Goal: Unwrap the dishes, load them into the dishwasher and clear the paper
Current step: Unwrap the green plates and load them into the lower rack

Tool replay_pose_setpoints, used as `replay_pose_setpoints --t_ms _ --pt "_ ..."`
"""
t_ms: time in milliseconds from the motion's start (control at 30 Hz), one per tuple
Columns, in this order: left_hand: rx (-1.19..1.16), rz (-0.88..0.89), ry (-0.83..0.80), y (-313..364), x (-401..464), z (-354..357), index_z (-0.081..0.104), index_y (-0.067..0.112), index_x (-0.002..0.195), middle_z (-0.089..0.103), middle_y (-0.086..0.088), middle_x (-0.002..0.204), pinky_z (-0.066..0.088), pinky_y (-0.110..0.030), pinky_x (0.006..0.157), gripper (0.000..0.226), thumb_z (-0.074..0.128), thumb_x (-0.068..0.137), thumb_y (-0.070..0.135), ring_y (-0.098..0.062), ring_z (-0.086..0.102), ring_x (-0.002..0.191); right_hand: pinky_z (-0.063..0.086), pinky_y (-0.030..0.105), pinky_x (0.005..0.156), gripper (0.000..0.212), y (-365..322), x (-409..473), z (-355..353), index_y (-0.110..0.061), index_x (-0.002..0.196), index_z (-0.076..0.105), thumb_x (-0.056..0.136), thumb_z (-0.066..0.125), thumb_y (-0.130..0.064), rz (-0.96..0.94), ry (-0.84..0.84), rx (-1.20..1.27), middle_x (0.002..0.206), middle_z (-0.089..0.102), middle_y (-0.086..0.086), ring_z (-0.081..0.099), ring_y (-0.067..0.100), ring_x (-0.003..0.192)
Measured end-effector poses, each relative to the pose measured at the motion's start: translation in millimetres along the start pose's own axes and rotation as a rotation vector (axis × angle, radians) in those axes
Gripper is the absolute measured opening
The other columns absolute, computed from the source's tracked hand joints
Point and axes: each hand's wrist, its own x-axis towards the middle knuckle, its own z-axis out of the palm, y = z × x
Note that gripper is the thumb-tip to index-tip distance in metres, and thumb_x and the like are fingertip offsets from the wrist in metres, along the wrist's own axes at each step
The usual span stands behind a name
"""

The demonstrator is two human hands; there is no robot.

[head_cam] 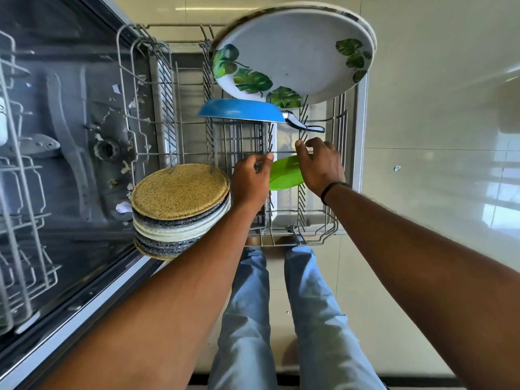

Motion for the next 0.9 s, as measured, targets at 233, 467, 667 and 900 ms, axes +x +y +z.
replay_pose_setpoints --t_ms 233,467,667,900 --pt "-0.056 0.027 0.019 -1.3 -8.1 -12.8 0.068 0.021 0.101 0.068 -0.007 0.101 0.039 -0.025 0.058 0.038 0.055 0.096 0.056 -0.019 0.062 0.085 0.045 0.045 0.097 0.049 -13.4 -11.3 -4.5 -0.014 0.132 0.060 0.102 0.043 -0.049 -0.104 0.059 -0.014 0.133 0.058 0.017 0.050 0.037 0.123" --pt "-0.193 0.124 0.070 31.1 -49.7 -72.2 0.070 0.018 0.112 0.069 -0.006 0.118 0.048 -0.024 0.084 0.032 0.059 0.098 0.045 -0.017 0.061 0.110 0.046 0.044 0.097 0.042 -65.9 -61.4 -44.8 -0.013 0.126 0.064 0.100 0.049 -0.043 -0.233 0.131 0.051 0.126 0.062 0.014 0.052 0.034 0.120" --pt "-0.286 0.180 0.142 87.4 -127.0 -190.4 0.070 0.018 0.113 0.070 0.001 0.112 0.048 -0.019 0.076 0.031 0.061 0.098 0.044 -0.012 0.064 0.101 0.050 0.036 0.084 0.038 -149.7 -146.8 -116.6 -0.013 0.117 0.068 0.098 0.053 -0.043 -0.331 0.128 0.162 0.111 0.073 0.008 0.066 0.031 0.100" --pt "-0.564 0.242 0.284 150.2 -246.5 -303.1 0.068 0.028 0.115 0.069 0.018 0.108 0.048 -0.007 0.077 0.018 0.062 0.098 0.033 0.006 0.064 0.100 0.043 0.026 0.063 0.011 -268.3 -270.7 -196.6 -0.021 0.103 0.070 0.098 0.062 -0.027 -0.515 -0.005 0.483 0.090 0.072 0.004 0.064 0.026 0.082"
